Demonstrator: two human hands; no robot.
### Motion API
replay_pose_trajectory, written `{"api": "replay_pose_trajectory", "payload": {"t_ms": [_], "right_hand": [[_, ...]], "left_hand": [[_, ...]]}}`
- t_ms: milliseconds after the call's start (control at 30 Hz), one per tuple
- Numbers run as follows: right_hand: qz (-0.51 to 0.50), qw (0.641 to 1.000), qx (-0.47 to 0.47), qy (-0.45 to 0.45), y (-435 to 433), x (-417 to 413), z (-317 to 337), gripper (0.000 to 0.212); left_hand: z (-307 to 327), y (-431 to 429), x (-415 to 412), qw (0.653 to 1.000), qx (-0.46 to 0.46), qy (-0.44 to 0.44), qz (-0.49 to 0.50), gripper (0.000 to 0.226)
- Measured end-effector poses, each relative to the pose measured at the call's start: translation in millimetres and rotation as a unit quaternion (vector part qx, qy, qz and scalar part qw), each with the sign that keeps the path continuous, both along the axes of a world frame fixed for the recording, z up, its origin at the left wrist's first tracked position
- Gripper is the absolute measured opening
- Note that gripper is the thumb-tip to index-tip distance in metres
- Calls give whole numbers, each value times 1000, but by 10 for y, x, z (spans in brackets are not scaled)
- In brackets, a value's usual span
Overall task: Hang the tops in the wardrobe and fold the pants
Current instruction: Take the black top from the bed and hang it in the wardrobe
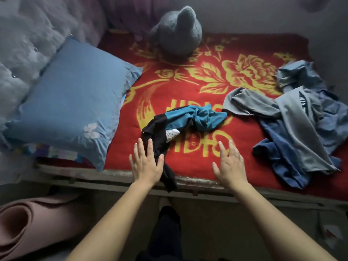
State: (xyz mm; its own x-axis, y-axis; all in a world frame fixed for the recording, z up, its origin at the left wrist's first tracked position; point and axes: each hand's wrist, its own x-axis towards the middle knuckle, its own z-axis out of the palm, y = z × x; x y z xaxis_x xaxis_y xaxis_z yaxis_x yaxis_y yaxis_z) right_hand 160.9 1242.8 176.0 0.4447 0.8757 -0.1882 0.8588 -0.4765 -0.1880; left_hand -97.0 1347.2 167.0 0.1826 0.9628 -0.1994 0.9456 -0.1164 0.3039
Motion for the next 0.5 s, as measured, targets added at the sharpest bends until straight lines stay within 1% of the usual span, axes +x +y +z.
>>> {"api": "replay_pose_trajectory", "payload": {"t_ms": [67,167,267,333,433,500], "right_hand": [[2,1000,-21,7,440,3,-99,81],[1,998,-54,13,980,-12,-329,78],[10,996,-75,43,1376,-64,-733,73],[29,994,-90,51,1649,-93,-1056,70],[56,991,-101,67,2086,-163,-1508,71],[70,990,-73,94,2456,-219,-1767,74]], "left_hand": [[-144,460,-13,1000,-19,0,-2,73],[-445,1032,-10,996,-81,-16,28,73],[-858,1397,13,986,-144,-46,70,71],[-1191,1572,24,979,-178,-49,87,72],[-1722,1680,52,972,-231,-12,31,79],[-2049,1724,94,966,-257,-11,15,85]]}}
